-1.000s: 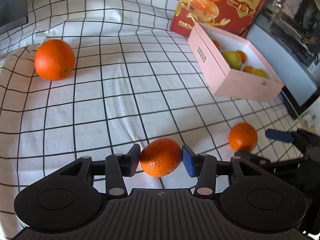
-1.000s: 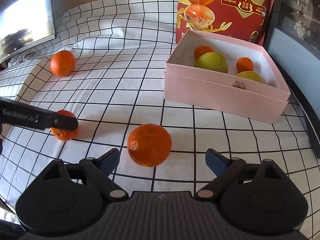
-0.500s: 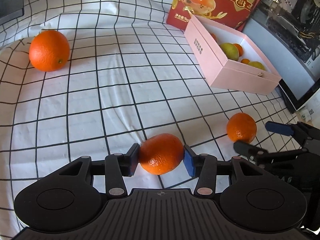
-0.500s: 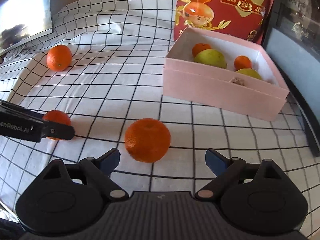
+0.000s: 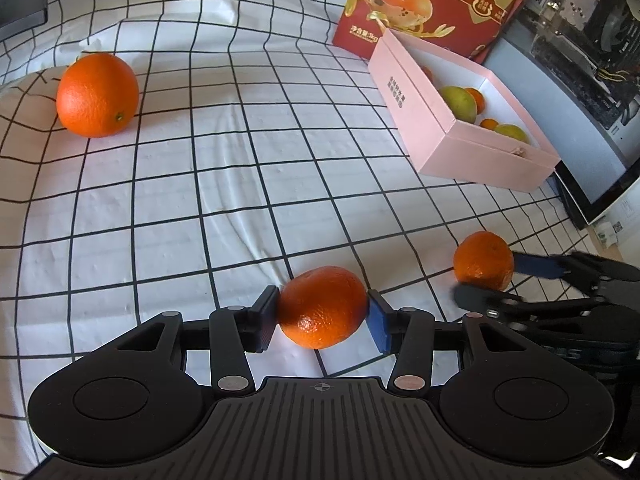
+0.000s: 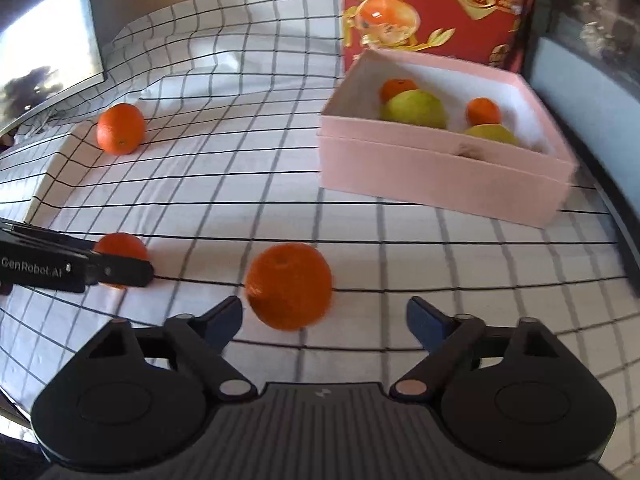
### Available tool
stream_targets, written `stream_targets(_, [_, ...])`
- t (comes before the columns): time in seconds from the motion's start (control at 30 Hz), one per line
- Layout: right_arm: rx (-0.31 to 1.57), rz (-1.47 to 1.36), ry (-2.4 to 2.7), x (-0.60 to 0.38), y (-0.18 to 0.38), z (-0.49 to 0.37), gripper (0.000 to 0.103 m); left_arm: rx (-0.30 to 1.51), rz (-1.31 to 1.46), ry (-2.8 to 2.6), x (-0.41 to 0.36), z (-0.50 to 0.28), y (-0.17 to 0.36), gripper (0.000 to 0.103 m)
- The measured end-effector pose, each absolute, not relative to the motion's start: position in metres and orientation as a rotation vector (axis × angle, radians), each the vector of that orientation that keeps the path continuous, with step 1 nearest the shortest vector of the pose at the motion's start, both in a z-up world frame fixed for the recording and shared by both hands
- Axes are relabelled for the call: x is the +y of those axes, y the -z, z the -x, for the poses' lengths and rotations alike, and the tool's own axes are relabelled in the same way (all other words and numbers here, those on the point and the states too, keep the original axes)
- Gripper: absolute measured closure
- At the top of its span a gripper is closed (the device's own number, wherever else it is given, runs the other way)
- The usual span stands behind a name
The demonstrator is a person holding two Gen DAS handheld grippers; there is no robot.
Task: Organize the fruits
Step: 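Grasp a large tangerine with the right gripper while the left holds its tangerine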
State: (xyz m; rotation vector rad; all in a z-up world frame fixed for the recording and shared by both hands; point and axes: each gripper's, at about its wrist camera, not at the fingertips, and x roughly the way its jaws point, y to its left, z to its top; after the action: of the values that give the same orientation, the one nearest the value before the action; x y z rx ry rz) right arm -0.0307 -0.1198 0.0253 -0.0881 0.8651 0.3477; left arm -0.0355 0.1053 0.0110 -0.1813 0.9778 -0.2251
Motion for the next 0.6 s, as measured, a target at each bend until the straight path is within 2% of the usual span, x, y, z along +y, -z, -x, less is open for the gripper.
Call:
stream_targets(0.3, [0.838,0.124,-0.367,-0.097,-0.019,0.025,0.048,0.977,0.158,0.23,0.103,0.035,-0.011,0.052])
stream_targets(0.6, [0.829,0.14,-0.359,-0.097,-0.019,0.024,0.053,0.991,0.195,0.242,0.109,0.033,-0.01,0.052])
